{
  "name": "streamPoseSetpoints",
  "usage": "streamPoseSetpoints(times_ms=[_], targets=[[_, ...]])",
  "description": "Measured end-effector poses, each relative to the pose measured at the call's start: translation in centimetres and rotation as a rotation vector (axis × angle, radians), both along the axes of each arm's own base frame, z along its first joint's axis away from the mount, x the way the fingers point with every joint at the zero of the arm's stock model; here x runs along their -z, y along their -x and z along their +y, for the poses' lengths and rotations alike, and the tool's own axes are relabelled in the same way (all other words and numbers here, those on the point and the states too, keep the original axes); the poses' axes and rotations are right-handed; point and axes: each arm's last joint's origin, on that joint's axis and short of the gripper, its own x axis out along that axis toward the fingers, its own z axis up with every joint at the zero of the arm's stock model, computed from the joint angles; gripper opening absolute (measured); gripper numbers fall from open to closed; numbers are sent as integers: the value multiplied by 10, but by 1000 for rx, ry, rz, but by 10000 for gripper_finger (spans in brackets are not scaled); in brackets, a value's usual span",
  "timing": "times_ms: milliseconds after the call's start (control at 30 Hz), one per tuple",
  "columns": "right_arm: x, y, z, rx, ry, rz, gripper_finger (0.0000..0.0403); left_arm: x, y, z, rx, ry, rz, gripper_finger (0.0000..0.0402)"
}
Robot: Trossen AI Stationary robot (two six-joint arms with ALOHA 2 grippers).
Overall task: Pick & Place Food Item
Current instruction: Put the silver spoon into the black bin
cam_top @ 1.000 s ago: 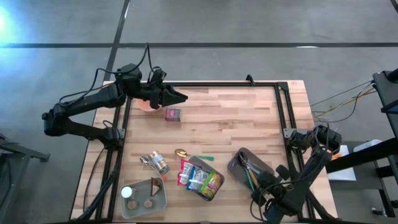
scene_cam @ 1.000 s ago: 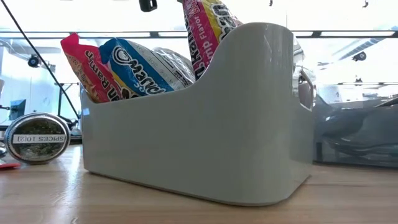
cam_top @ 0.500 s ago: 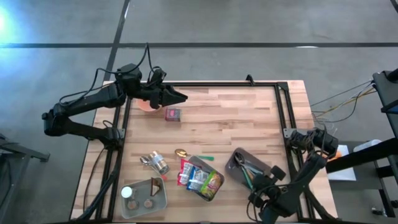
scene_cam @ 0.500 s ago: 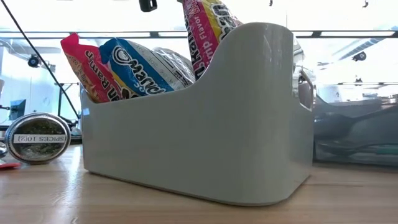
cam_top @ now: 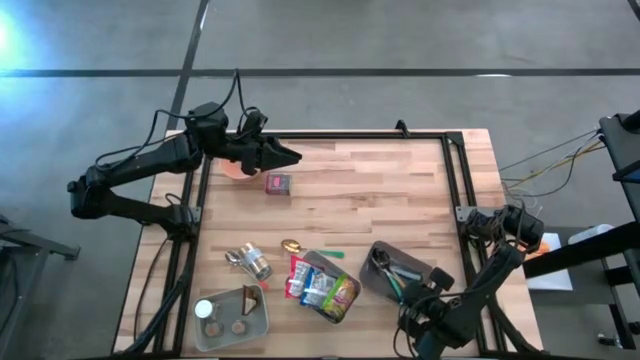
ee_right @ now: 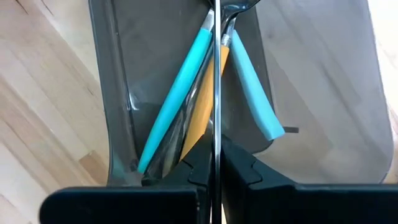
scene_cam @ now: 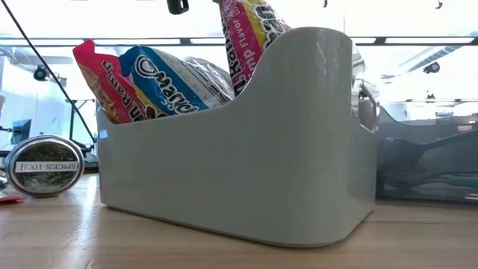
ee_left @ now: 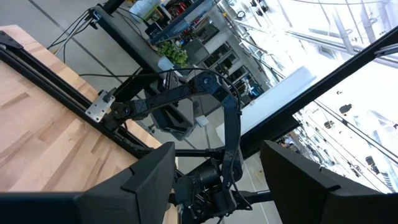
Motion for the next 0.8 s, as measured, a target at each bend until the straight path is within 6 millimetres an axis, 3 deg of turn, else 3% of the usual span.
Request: streamPoseSetpoints(times_ms=[800], targets=[[-7,1,0,-47,-35,29,19,0,0,0,0,1,1,240]])
